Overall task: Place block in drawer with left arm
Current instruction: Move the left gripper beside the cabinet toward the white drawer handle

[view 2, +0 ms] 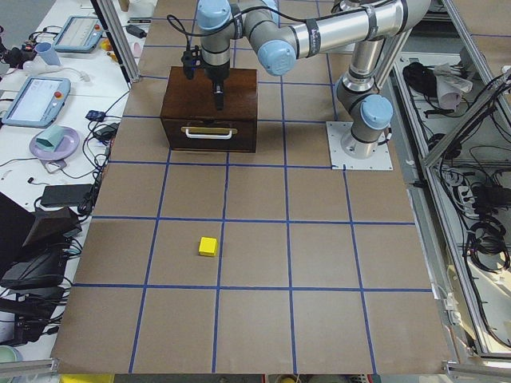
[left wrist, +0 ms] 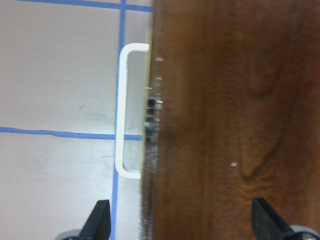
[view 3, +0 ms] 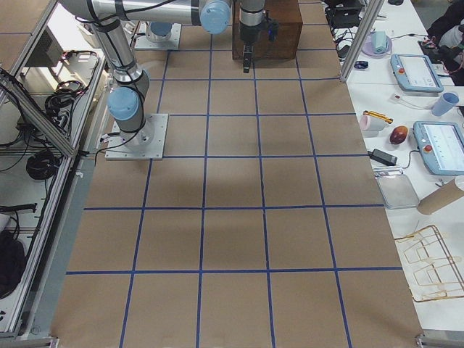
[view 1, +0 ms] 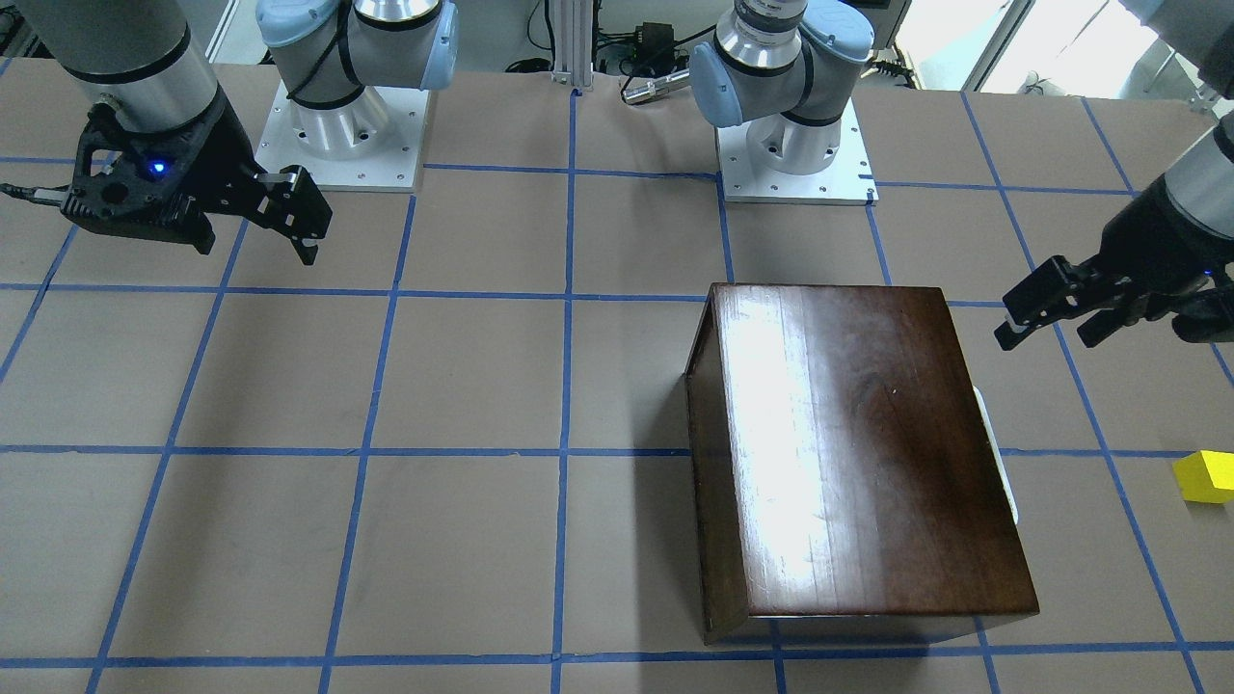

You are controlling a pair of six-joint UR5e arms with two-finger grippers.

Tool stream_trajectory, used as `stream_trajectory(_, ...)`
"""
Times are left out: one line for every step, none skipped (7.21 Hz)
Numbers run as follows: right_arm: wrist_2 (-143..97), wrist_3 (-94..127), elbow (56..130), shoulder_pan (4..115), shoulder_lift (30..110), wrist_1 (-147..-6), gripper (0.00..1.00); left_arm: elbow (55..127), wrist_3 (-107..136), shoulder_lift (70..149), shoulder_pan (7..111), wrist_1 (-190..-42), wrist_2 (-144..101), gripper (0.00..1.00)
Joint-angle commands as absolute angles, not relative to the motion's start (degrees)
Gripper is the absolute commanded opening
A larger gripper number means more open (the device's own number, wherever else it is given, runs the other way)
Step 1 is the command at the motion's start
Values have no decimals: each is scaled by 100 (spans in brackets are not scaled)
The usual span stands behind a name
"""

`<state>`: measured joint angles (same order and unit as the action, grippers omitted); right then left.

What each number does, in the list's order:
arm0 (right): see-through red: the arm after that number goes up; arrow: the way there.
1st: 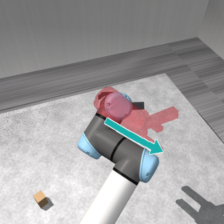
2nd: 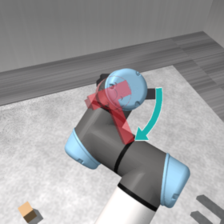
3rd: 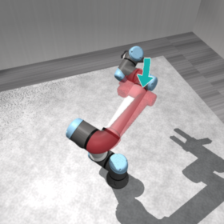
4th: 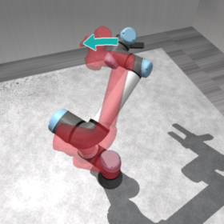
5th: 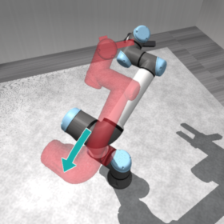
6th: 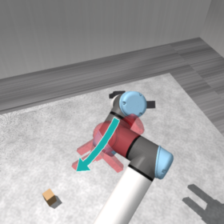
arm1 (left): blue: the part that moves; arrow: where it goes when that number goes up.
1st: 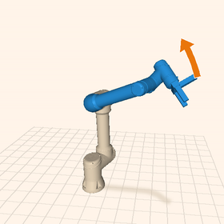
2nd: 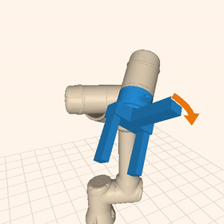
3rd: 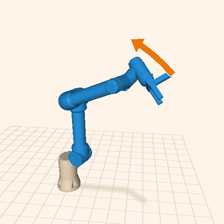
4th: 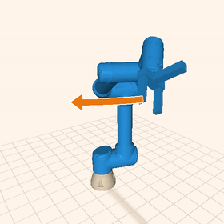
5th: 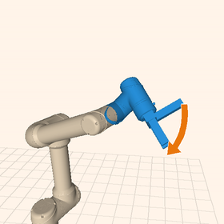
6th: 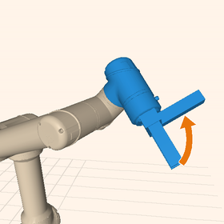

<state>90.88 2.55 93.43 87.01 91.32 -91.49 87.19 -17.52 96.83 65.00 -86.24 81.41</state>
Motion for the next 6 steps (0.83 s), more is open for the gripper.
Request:
stream_trajectory(9088,255,9343,8701,9132,-9149,100,8728,-2397,10000,6030,-8622,7980,100)
stream_trajectory(9088,255,9343,8701,9132,-9149,100,8684,-2547,10219,5786,-8613,7954,100)
stream_trajectory(9088,255,9343,8701,9132,-9149,100,8666,-2966,10465,5557,-8465,7928,100)
stream_trajectory(9088,255,9343,8701,9132,-9149,100,8675,-3249,10685,5503,-8272,7893,100)
stream_trajectory(9088,255,9343,8701,9132,-9149,100,8675,-3452,10870,5502,-8253,7692,100)
stream_trajectory(9088,255,9351,8692,9132,-9149,100,8684,-3689,11072,5502,-8070,7638,100)
